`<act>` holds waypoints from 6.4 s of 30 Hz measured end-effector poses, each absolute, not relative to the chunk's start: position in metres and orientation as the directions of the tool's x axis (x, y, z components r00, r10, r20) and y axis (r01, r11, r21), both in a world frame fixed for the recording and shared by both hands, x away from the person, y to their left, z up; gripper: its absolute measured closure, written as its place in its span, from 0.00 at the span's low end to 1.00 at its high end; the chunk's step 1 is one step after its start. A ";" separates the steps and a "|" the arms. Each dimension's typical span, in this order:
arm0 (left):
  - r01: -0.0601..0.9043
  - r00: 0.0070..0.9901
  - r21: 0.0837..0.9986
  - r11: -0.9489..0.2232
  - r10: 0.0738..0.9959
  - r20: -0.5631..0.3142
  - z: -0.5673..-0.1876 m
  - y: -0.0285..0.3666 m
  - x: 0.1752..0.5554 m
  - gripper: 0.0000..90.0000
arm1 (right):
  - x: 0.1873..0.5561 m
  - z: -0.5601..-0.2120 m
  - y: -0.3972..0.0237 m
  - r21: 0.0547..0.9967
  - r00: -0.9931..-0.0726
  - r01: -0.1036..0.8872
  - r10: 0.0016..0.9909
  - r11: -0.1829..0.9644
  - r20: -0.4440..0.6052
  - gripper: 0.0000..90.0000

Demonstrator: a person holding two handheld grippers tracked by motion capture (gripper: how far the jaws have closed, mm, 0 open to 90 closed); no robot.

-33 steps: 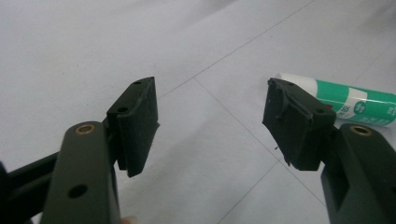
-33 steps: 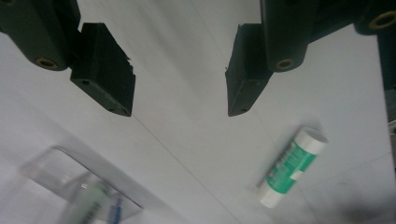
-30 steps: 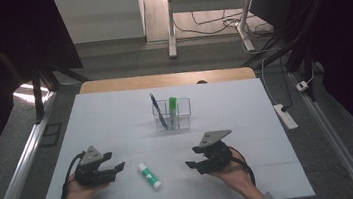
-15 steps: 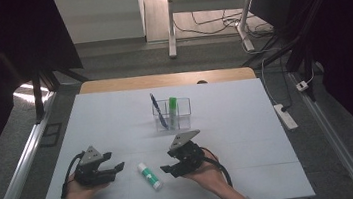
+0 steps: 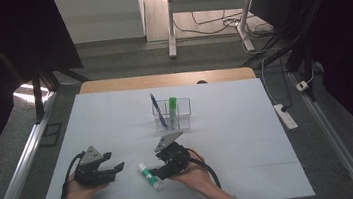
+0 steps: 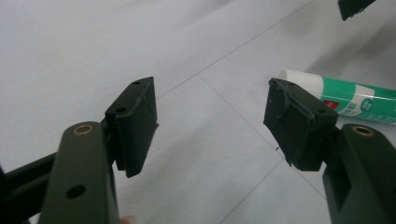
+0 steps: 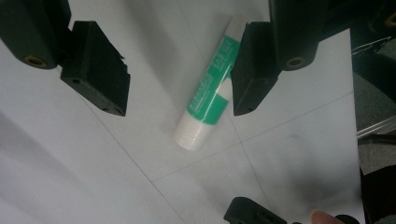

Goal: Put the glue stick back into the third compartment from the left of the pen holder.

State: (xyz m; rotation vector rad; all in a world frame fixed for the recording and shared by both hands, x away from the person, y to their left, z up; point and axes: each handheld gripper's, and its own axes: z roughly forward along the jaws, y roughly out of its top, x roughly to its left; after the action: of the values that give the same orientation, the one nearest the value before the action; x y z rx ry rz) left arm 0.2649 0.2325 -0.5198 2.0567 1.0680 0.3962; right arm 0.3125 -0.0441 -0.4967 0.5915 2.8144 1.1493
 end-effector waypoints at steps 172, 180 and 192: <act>0.563 0.607 0.737 -0.374 0.793 -0.061 -0.525 0.232 0.266 0.37 | 0.441 -0.436 -0.138 0.902 -0.703 0.360 0.705 0.240 0.094 0.53; 0.564 0.606 0.737 -0.372 0.793 -0.063 -0.525 0.232 0.267 0.37 | 0.419 -0.441 -0.163 0.872 -0.734 0.382 0.673 0.307 0.085 0.50; 0.564 0.604 0.738 -0.371 0.795 -0.062 -0.525 0.231 0.267 0.37 | 0.389 -0.453 -0.197 0.833 -0.747 0.416 0.659 0.365 0.084 0.48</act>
State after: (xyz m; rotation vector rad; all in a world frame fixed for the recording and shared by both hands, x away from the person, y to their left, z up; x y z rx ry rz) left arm 0.2666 0.2311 -0.5246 2.0829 1.0687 0.3946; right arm 0.3892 -0.1966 -0.4534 0.9560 2.3656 1.3252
